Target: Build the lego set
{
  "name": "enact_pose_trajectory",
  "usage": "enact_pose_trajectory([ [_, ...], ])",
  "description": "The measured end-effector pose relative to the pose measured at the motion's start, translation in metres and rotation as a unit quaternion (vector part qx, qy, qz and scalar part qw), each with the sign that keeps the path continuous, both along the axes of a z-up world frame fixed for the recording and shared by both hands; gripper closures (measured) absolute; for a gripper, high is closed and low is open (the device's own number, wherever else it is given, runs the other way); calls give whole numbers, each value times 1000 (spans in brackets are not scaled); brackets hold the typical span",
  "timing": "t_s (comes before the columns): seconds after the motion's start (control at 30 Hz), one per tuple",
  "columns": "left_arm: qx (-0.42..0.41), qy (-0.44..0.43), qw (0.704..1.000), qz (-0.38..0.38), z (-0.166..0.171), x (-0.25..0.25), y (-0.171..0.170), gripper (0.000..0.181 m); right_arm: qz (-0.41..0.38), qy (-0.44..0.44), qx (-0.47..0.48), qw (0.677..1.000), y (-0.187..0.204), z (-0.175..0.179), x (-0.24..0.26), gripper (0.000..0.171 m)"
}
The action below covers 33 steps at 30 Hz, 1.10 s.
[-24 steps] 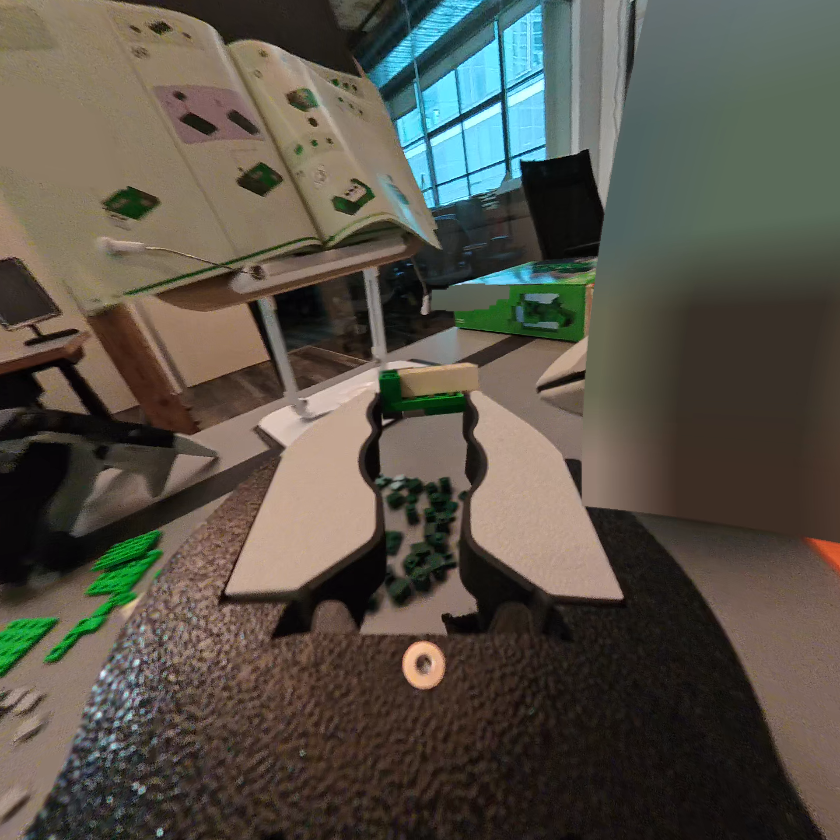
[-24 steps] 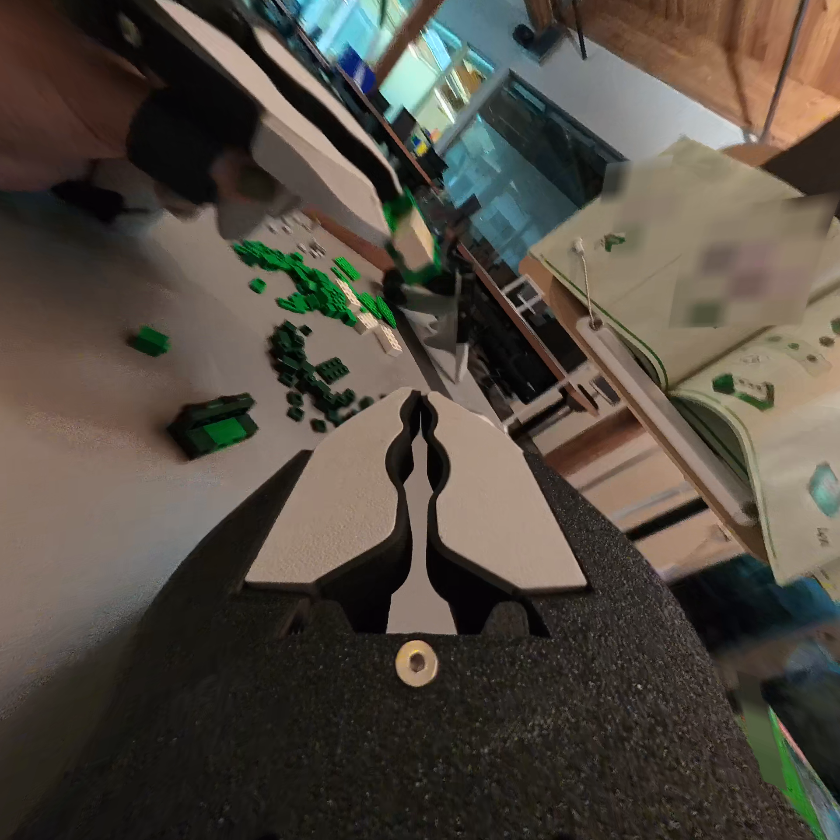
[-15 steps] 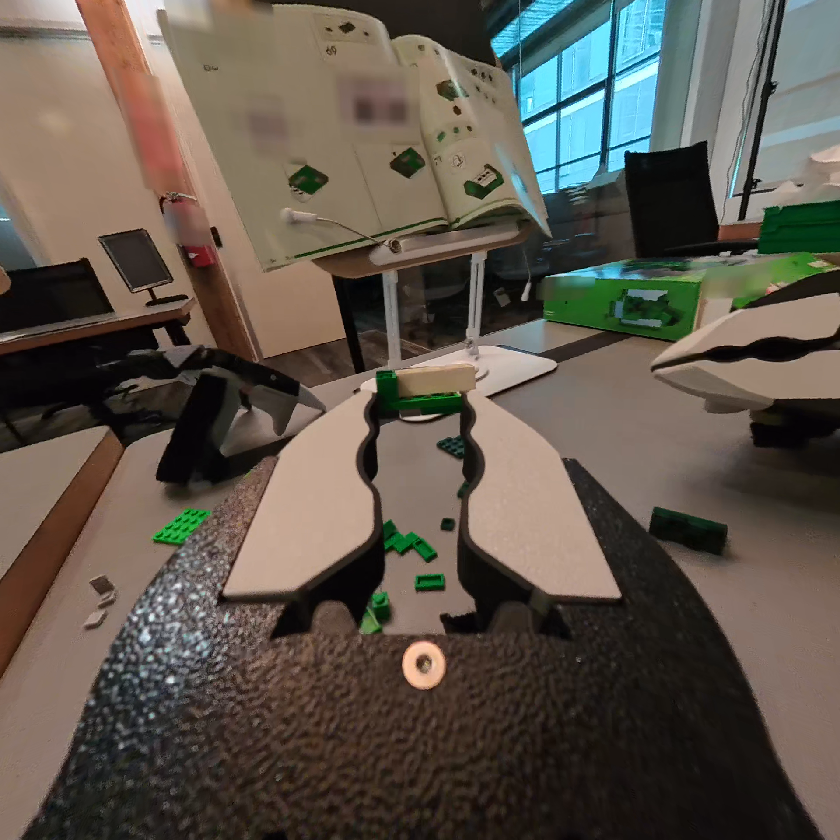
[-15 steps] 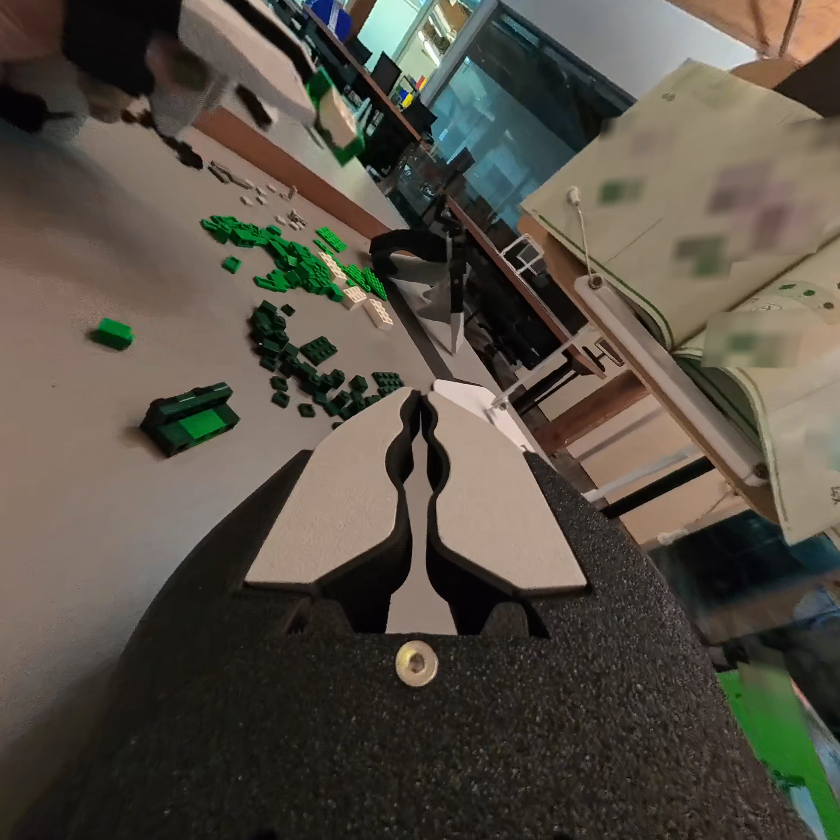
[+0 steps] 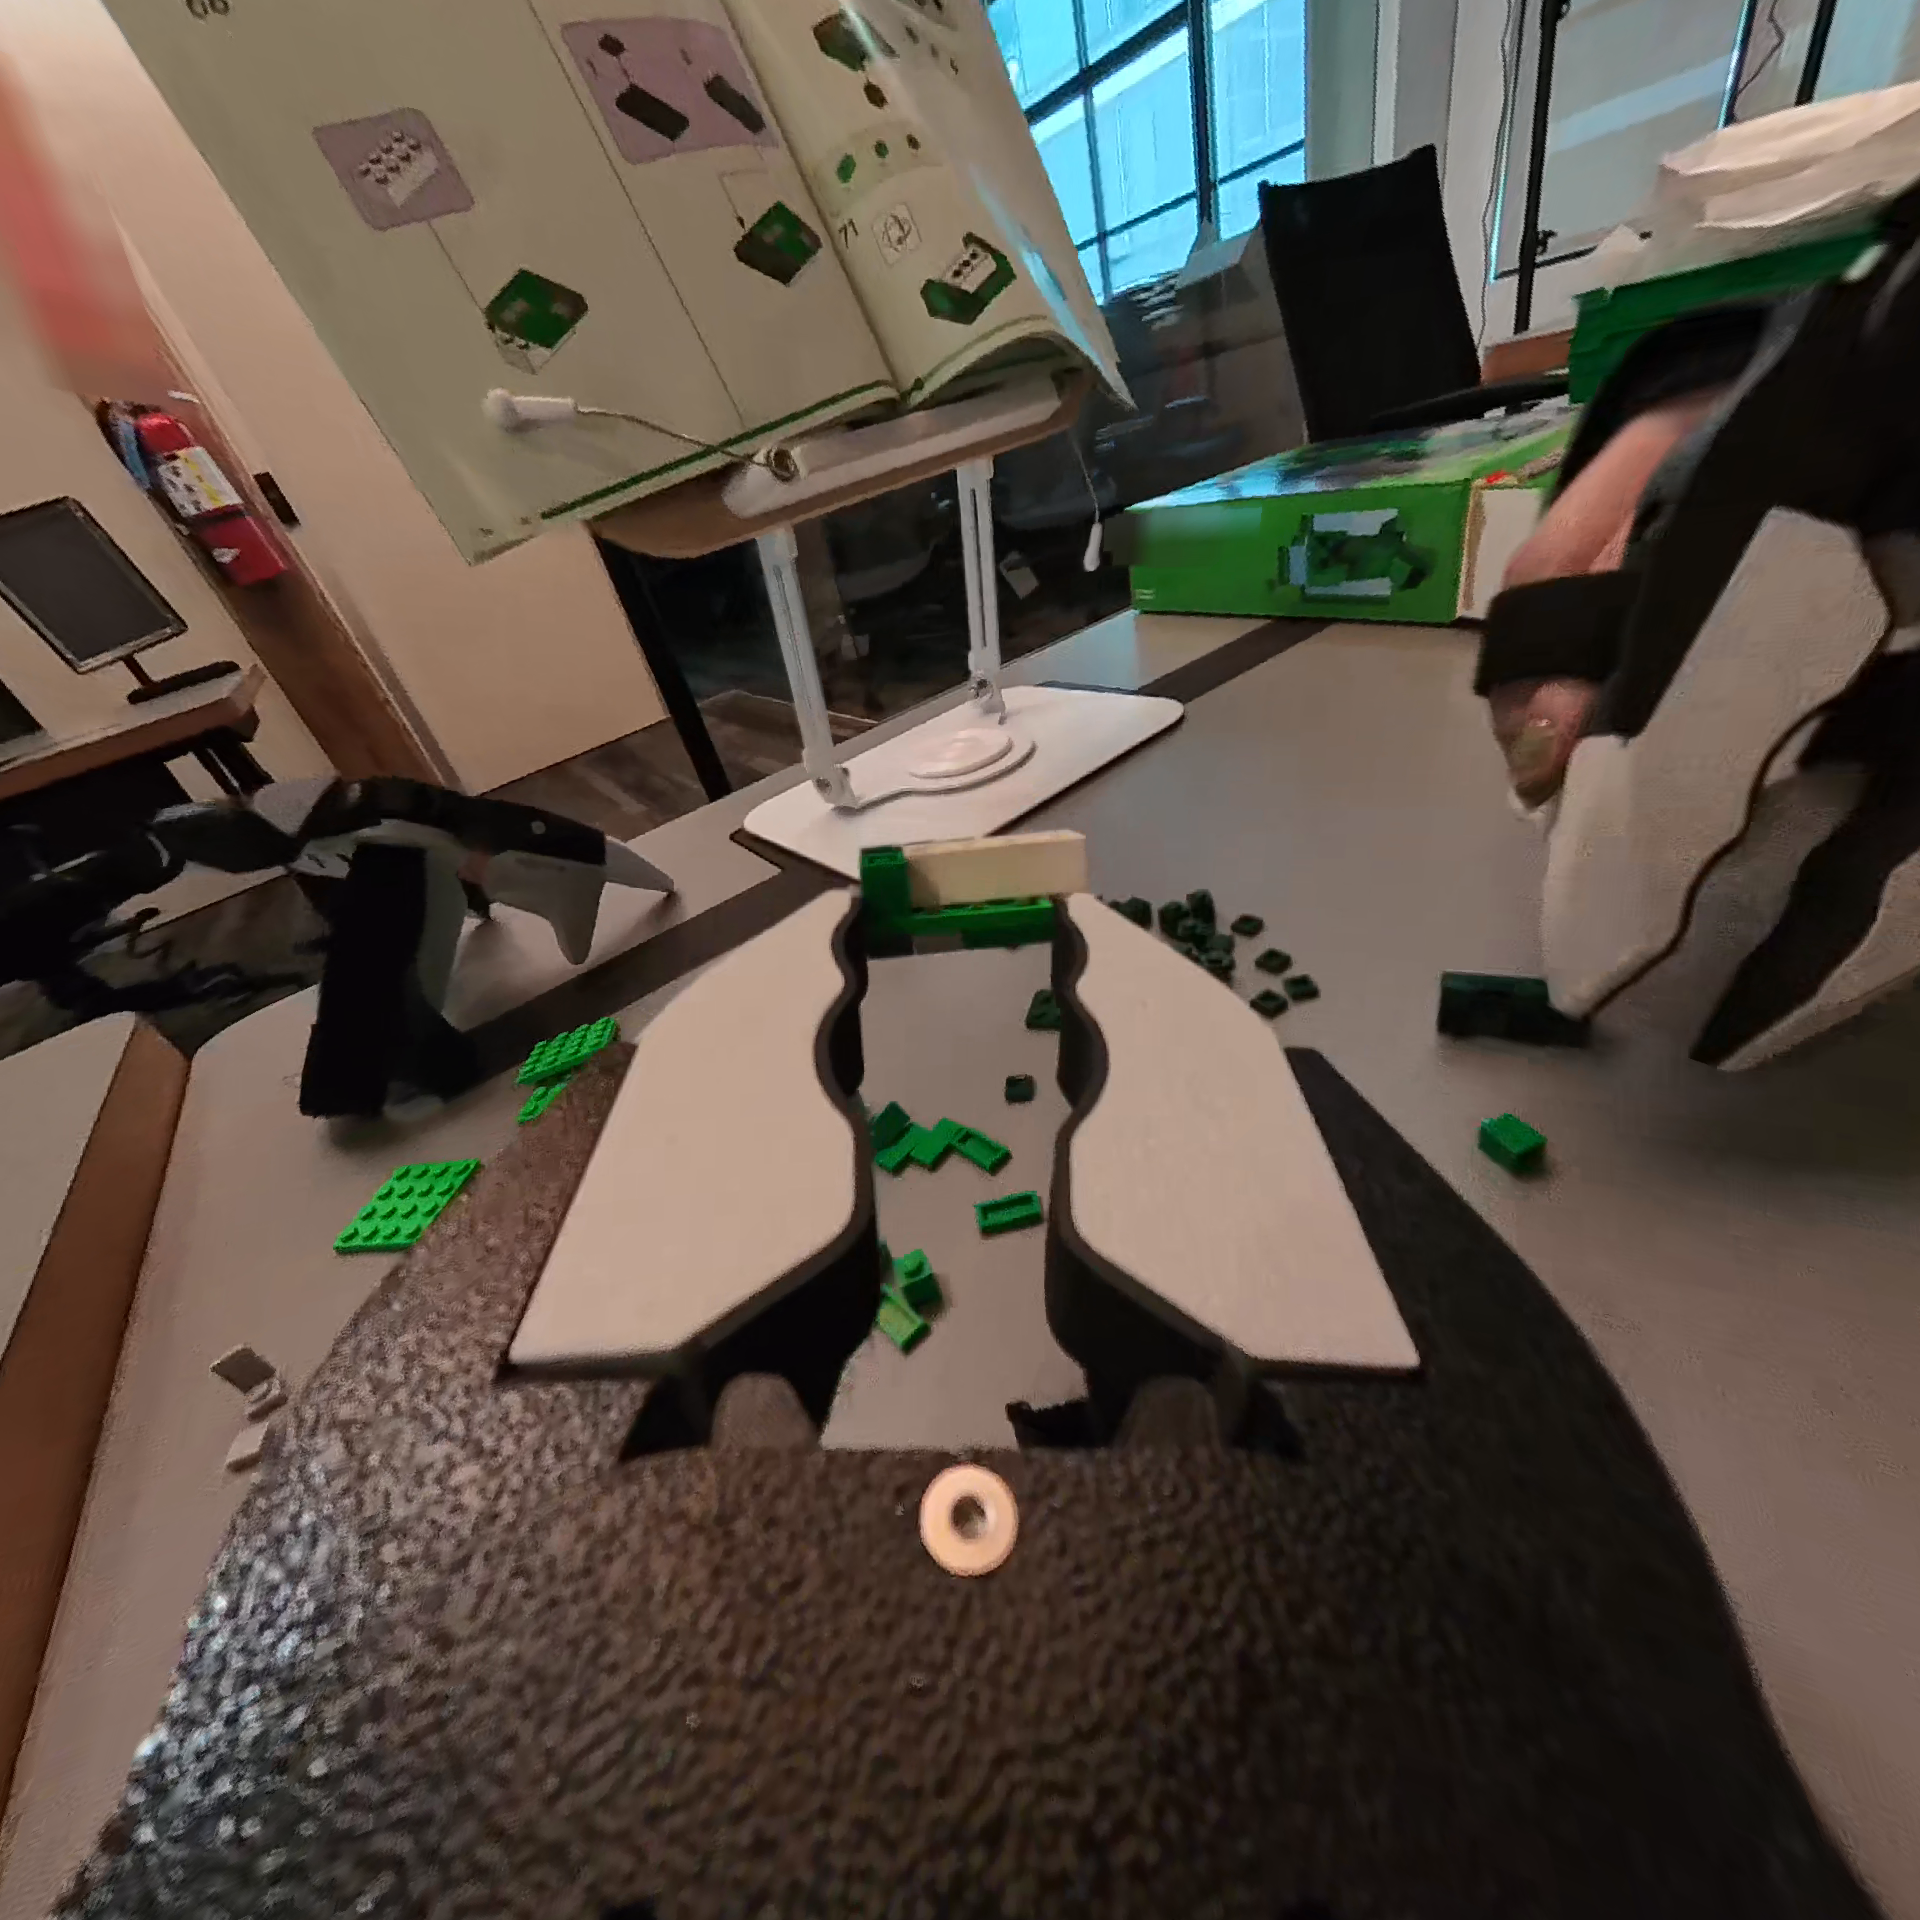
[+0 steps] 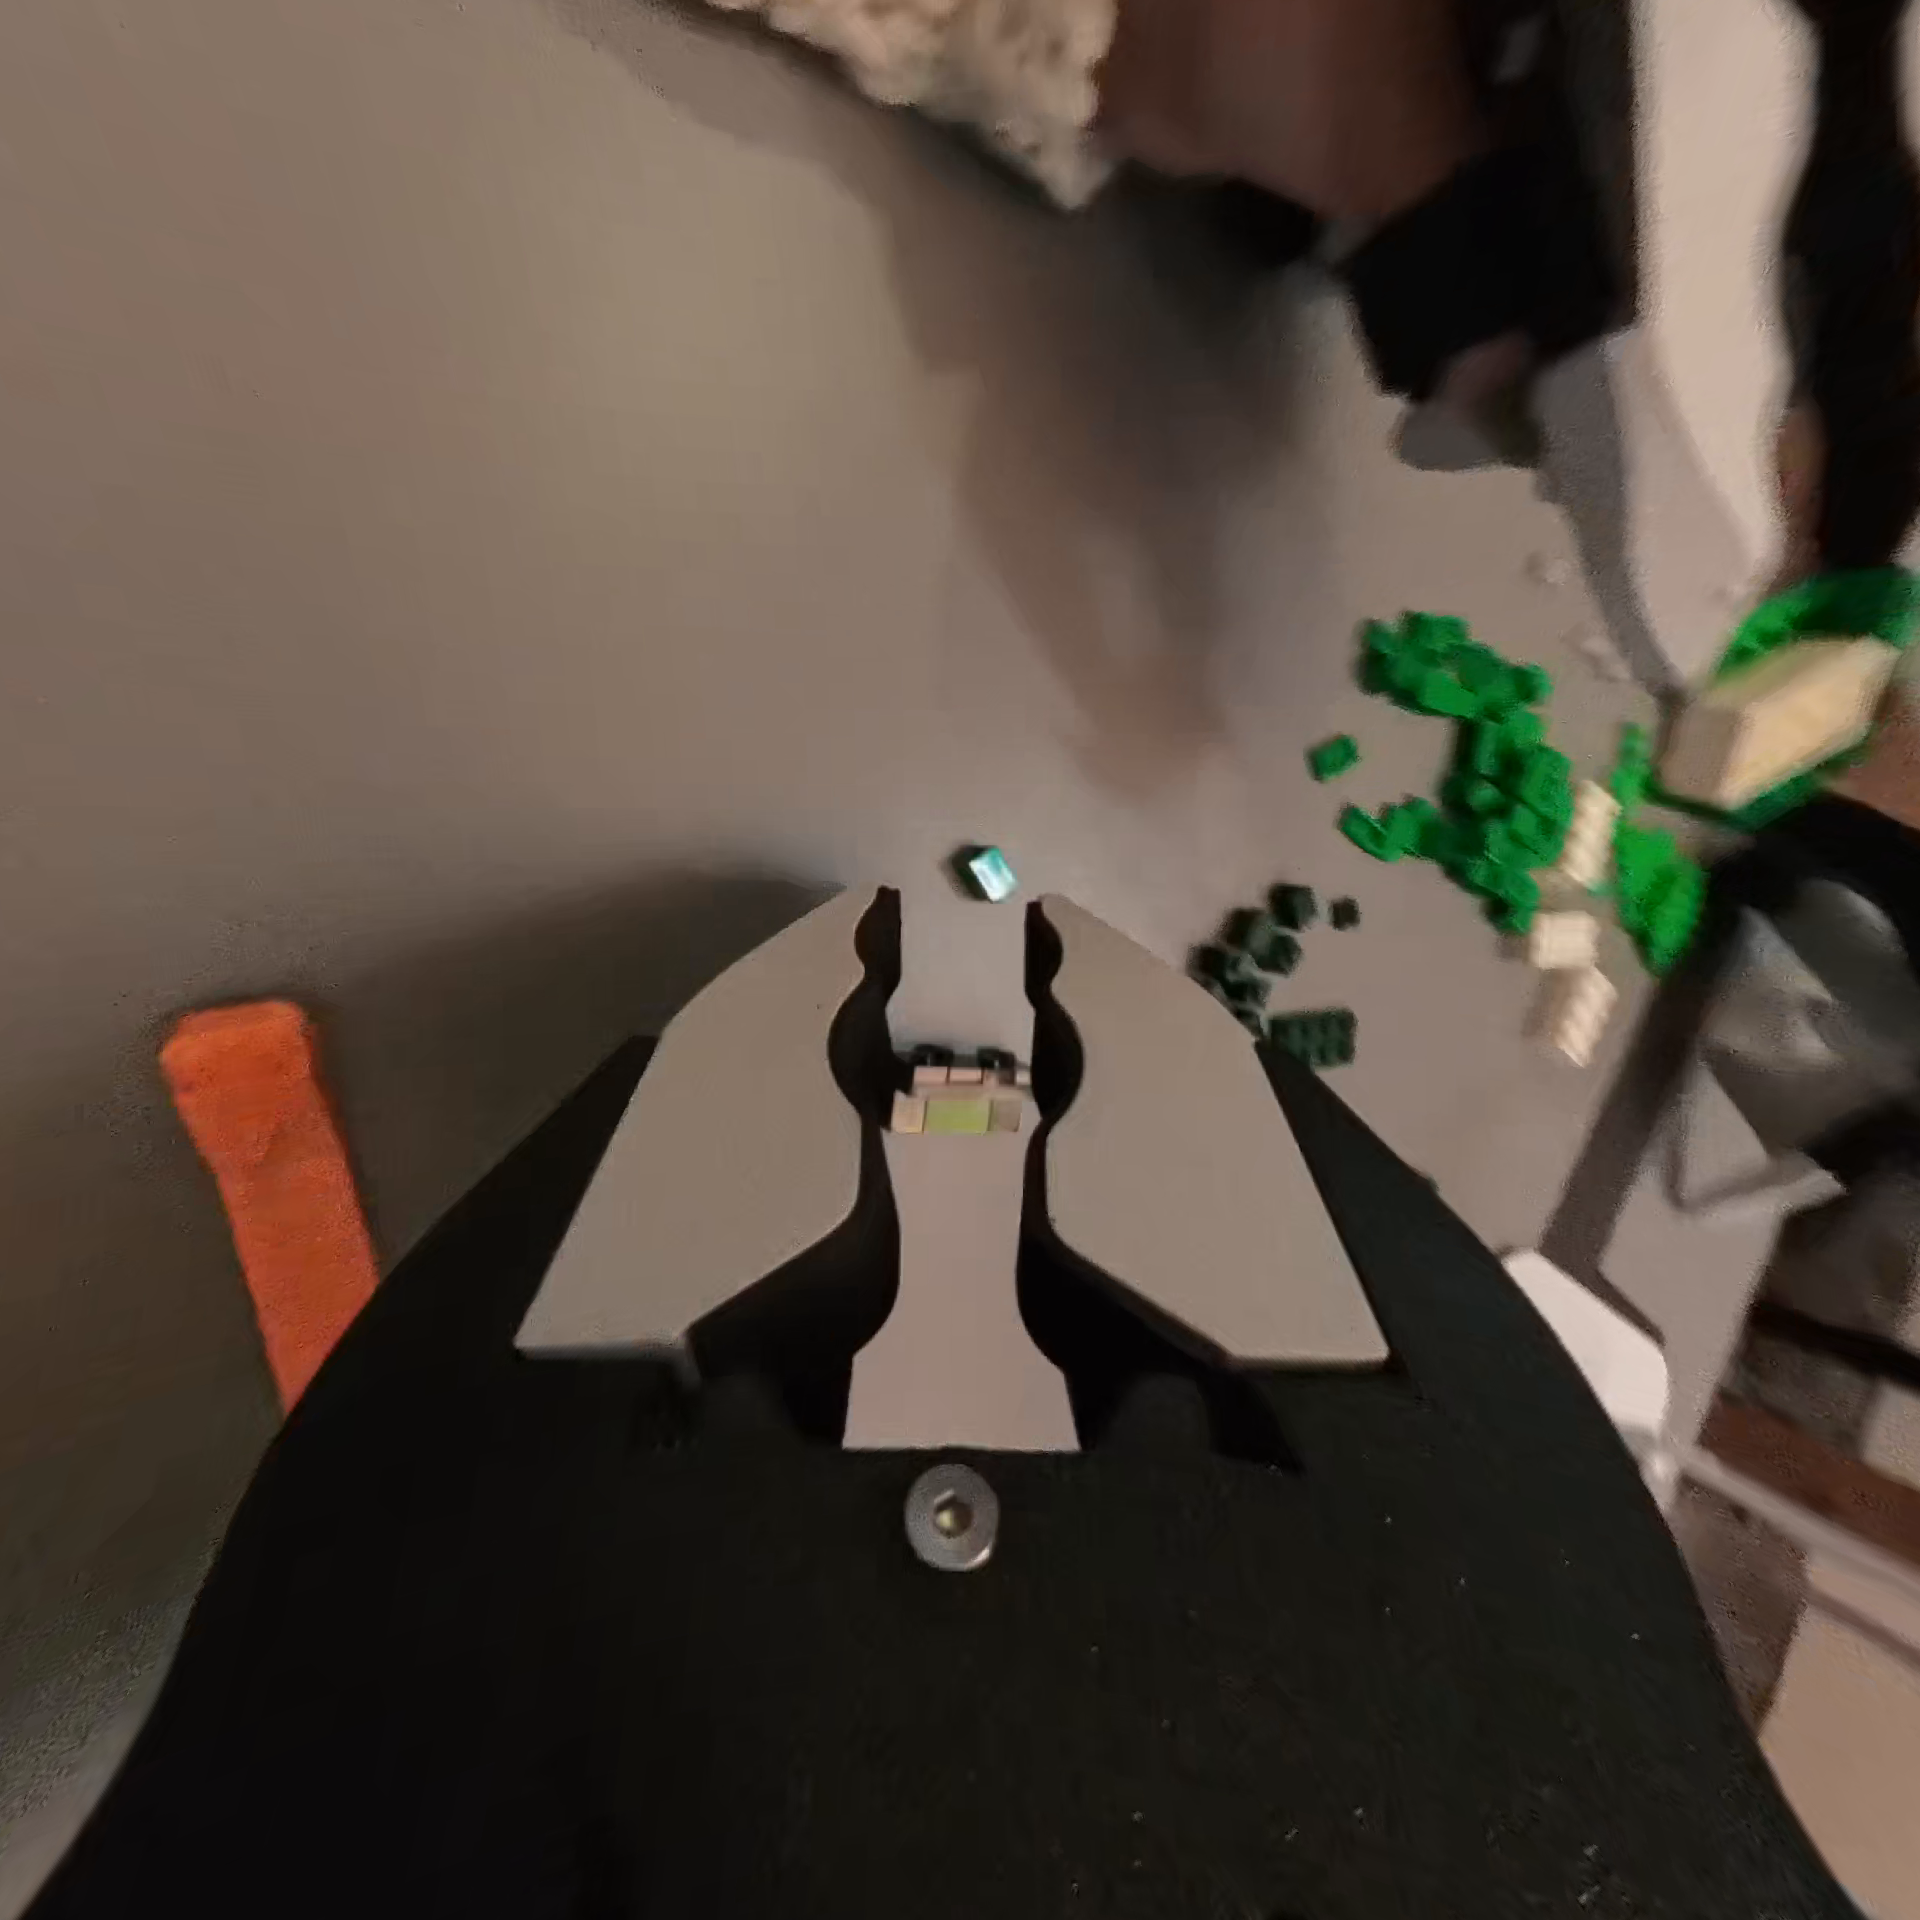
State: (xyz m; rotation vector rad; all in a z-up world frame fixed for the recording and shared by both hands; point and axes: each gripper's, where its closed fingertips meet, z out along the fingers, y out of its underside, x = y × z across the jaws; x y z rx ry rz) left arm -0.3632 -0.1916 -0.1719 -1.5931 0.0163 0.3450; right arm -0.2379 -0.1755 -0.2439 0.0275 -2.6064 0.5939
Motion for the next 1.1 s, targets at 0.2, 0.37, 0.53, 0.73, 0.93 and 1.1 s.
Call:
enact_pose_trajectory([
  [0.2, -4, -21, 1000, -13, -2, -6, -7, 148, 98, -139, 123, 978, -4, -9, -10, 147],
  [0.37, -7, -32, 999, -18, -4, -7, -9, 148, 138, -206, 166, 954, 1, -16, -15, 147],
  [0.53, -16, -27, 999, -14, -5, -8, -11, 148, 163, -222, 192, 942, 3, -23, -19, 152],
  [0.73, -14, -30, 999, -17, -5, -8, -11, 148, 165, -216, 203, 941, 9, -23, -23, 156],
  [0.93, -16, -29, 999, -17, -6, -7, -10, 148, 147, -227, 172, 947, 7, -27, -20, 159],
  [1.1, -17, -27, 999, -17, -6, -7, -9, 148, 110, -222, 150, 957, 10, -27, -20, 163],
])
